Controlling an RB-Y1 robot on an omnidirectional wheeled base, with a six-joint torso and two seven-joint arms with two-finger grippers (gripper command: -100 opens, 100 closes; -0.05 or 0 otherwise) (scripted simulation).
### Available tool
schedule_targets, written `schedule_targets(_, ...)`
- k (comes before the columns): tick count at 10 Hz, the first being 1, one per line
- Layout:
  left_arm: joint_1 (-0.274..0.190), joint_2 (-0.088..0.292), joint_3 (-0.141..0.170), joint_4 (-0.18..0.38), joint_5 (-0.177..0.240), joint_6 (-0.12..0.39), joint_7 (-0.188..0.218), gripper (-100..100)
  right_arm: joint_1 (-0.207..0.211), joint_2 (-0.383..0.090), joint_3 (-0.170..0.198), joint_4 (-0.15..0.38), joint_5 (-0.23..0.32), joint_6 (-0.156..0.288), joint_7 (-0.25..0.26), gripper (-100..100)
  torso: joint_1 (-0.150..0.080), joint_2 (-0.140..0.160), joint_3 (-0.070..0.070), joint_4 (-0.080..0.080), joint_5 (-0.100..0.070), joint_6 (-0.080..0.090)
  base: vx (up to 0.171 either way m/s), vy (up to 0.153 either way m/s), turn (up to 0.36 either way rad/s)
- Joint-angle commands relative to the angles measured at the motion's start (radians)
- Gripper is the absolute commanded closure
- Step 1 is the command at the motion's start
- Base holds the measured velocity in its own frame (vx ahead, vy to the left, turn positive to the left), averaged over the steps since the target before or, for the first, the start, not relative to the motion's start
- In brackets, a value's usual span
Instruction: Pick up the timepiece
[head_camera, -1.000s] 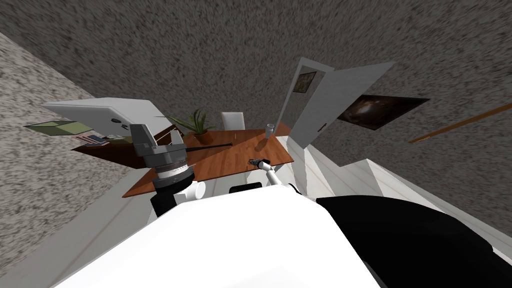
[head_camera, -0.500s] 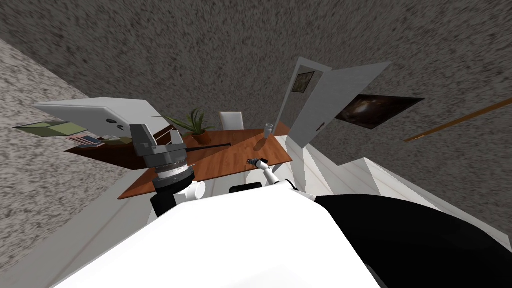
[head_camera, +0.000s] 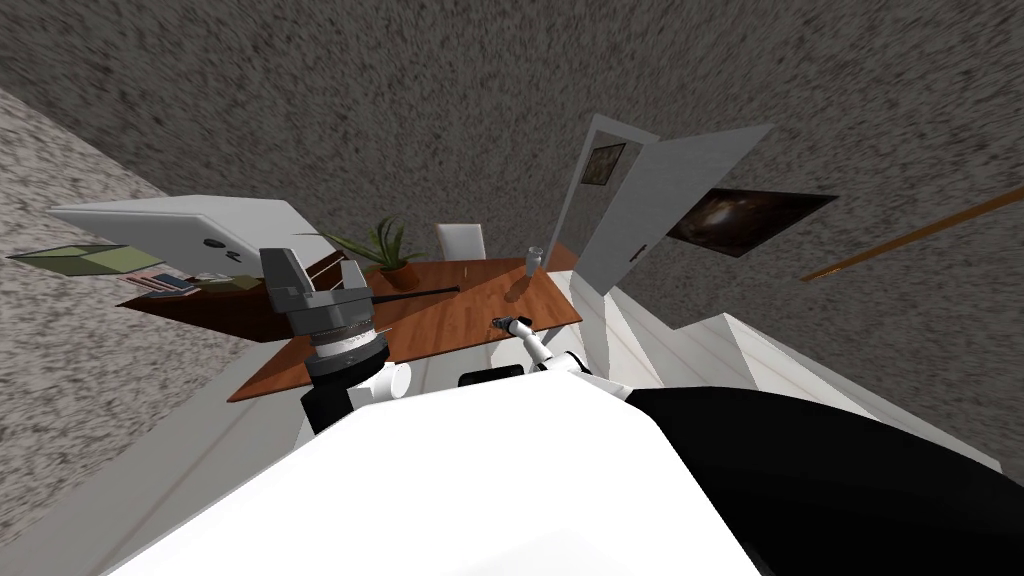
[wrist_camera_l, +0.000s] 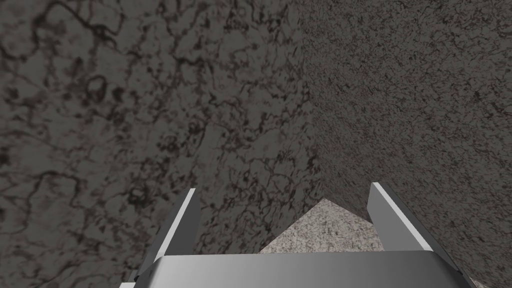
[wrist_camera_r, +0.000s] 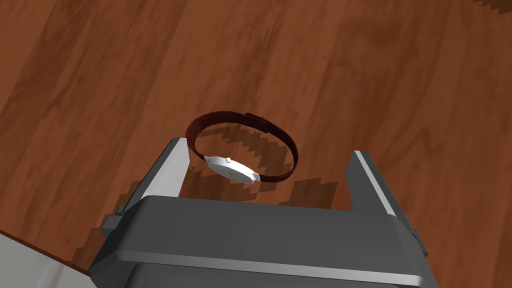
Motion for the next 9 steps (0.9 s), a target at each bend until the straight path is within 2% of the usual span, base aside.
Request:
schedule_targets(1, 0.0, 0.0, 0.0, 0.0, 0.0, 0.0, 0.0, 0, -0.037, 0.017, -0.002, 0.05, -0.007, -0.028, 0.018, -100, 0.0, 0.0, 0.0, 0.0, 0.0, 0.0, -0.01, -0.026, -0.031)
schedule_targets(2, 0.0, 0.0, 0.0, 0.0, 0.0, 0.0, 0.0, 0, -0.03, 0.006, 0.004, 0.045, -0.028, -0.02, 0.023, -100, 0.0, 0.0, 0.0, 0.0, 0.0, 0.0, -0.004, -0.013, -0.003)
schedule_targets(3, 0.0, 0.0, 0.0, 0.0, 0.0, 0.0, 0.0, 0, -0.033, 0.007, 0.004, 0.05, -0.031, -0.025, 0.029, 100, 0.001, 0.0, 0.0, 0.0, 0.0, 0.0, -0.001, 0.0, 0.01)
schedule_targets(7, 0.0, 0.0, 0.0, 0.0, 0.0, 0.0, 0.0, 0, -0.034, 0.009, 0.005, 0.049, -0.031, -0.024, 0.028, 100, 0.0, -0.003, -0.002, -0.001, 0.001, 0.001, 0.0, 0.0, 0.0)
schedule_targets(8, 0.0, 0.0, 0.0, 0.0, 0.0, 0.0, 0.0, 0, -0.034, 0.009, 0.005, 0.049, -0.031, -0.024, 0.028, 0, 0.0, -0.003, -0.002, -0.001, 0.001, 0.001, 0.0, 0.0, 0.0)
schedule_targets(9, 0.0, 0.0, 0.0, 0.0, 0.0, 0.0, 0.0, 0, -0.003, 0.005, -0.002, 0.014, 0.006, -0.005, 0.001, 100, 0.0, -0.003, -0.002, -0.001, 0.001, 0.001, 0.005, 0.01, 0.017)
